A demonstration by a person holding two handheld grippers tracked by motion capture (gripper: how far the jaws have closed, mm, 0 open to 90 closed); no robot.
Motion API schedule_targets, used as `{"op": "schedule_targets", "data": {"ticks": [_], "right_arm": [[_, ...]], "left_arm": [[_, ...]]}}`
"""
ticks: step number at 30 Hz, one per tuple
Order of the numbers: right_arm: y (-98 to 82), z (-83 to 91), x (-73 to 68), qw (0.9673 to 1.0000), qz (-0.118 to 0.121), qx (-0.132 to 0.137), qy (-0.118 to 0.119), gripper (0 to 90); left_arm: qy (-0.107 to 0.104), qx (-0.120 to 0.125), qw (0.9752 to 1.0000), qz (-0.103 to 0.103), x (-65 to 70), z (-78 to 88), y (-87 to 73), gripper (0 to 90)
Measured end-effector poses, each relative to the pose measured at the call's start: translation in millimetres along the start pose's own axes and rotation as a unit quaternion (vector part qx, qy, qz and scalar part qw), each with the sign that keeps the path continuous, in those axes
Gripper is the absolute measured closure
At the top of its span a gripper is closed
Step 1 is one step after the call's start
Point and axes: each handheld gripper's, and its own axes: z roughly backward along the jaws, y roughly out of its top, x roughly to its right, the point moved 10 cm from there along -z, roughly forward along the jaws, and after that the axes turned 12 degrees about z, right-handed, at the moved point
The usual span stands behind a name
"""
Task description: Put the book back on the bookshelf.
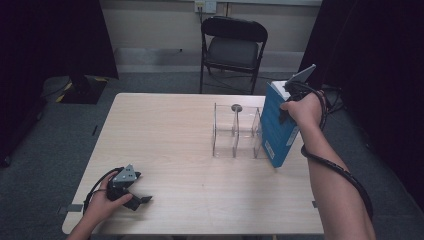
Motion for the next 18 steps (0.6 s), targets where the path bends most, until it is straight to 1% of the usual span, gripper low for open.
{"op": "schedule_targets", "data": {"ticks": [2,3,7,8,9,11,13,14,15,18], "right_arm": [[2.2,-1.7,-0.2,1.0,-0.002,0.005,-0.005,61.8],[2.8,-2.4,0.3,1.0,-0.001,0.006,-0.005,61.8],[5.4,-4.6,0.1,0.9999,-0.009,0.009,0.001,61.9],[6.2,-5.7,-0.3,0.9999,-0.005,0.011,-0.002,61.8],[6.8,-7.2,0.2,0.9999,-0.01,0.011,-0.004,61.8],[7.0,-10.2,-0.5,0.9999,-0.008,0.012,-0.006,61.8],[7.3,-12.6,-1.6,0.9998,-0.006,0.016,-0.005,61.8],[7.6,-12.4,-1.4,0.9997,-0.013,0.019,-0.002,61.8],[8.3,-12.9,-1.8,0.9996,-0.015,0.024,-0.002,61.8],[8.7,-15.0,-3.4,0.9995,-0.013,0.03,-0.004,61.7]], "left_arm": [[0.0,0.0,1.0,0.0,0.0,0.0,0.1,0.0],[0.0,0.0,1.0,-0.001,-0.1,0.0,0.0,0.0],[0.0,0.0,1.0,-0.001,0.0,0.0,0.1,0.0],[0.0,0.0,1.0,-0.001,-0.1,0.0,0.1,0.0],[0.0,0.0,1.0,-0.001,0.0,0.0,0.0,0.0],[0.0,0.0,1.0,0.0,0.0,-0.1,0.1,0.0],[0.0,0.0,1.0,-0.001,-0.1,-0.1,0.1,0.0],[0.0,0.0,1.0,-0.001,-0.1,-0.1,0.1,0.0],[0.0,0.0,1.0,-0.001,0.0,-0.1,0.1,0.0],[-0.001,0.0,1.0,-0.001,-0.1,-0.1,0.1,0.0]]}}
